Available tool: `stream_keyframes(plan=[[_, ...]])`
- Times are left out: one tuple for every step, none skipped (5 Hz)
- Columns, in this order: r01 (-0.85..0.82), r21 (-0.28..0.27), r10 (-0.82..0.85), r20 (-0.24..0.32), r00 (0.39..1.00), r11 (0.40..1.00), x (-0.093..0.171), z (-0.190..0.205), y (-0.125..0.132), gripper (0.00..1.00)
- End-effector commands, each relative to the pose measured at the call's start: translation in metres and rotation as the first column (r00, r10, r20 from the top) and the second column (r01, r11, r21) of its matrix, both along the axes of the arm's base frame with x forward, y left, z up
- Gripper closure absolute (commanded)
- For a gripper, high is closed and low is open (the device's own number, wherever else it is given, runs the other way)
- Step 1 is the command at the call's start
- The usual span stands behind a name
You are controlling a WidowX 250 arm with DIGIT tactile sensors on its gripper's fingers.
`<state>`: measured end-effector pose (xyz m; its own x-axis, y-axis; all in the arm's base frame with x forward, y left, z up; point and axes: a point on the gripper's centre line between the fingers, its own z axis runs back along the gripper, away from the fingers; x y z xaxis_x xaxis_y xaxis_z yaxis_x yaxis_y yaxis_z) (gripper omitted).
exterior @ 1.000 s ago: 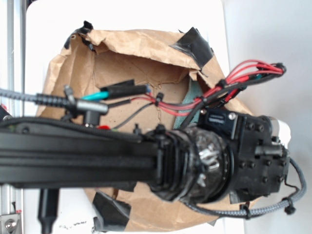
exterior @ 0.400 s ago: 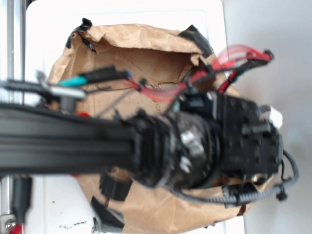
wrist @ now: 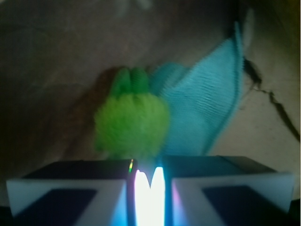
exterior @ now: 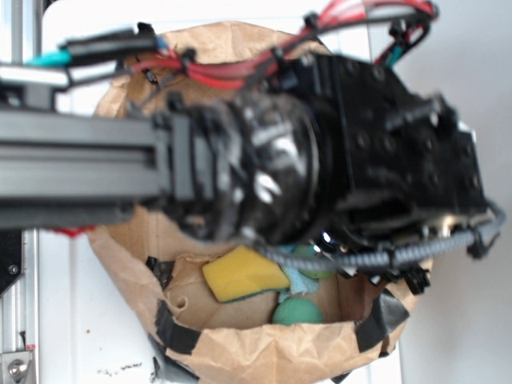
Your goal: Grab the green animal.
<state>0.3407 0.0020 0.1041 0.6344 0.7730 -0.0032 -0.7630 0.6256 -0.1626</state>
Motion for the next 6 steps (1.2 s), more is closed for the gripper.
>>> stream_keyframes(plan=[[0.034, 0.013, -0.035, 0.050, 0.998, 0.999, -0.013, 0.057, 0.025, 1.00], [0.044, 0.019, -0.044, 0.051, 0.998, 0.999, -0.022, 0.065, 0.028, 1.00], [0.026, 0.066, -0.031, 0.071, 0.997, 0.997, -0.020, 0.047, 0.023, 0.00], [0.020, 0.091, -0.033, 0.140, 0.990, 0.996, -0.017, 0.024, 0.008, 0.00], [0.033, 0.079, -0.047, 0.182, 0.982, 0.996, -0.012, 0.014, 0.001, 0.00], [0.041, 0.062, -0.054, 0.208, 0.977, 0.997, -0.003, 0.009, -0.004, 0.00]])
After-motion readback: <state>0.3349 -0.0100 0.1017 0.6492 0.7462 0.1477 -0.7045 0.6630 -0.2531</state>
